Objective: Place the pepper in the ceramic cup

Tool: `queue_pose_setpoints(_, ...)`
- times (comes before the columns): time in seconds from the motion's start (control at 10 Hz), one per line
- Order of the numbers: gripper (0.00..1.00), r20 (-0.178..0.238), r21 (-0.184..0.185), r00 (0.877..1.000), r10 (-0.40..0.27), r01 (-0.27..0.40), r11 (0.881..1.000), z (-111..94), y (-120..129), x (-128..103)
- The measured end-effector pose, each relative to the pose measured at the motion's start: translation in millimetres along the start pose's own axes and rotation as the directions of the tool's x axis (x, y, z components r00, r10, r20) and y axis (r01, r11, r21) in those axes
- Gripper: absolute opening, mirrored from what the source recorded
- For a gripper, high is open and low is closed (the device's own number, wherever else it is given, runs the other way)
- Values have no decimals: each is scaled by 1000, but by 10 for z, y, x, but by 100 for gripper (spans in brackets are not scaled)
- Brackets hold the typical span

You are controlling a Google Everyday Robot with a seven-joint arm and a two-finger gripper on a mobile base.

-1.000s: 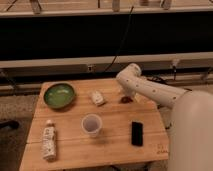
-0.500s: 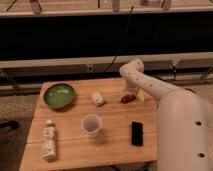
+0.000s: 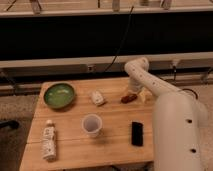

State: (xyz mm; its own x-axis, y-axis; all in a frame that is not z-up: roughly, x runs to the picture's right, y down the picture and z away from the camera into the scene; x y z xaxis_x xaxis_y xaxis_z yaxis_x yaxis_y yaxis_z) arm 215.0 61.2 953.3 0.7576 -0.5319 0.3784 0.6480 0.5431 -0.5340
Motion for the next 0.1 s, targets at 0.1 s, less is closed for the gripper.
queue_pose_setpoints(0.1, 80, 17, 8, 1000, 15, -15, 1000, 13, 23, 4)
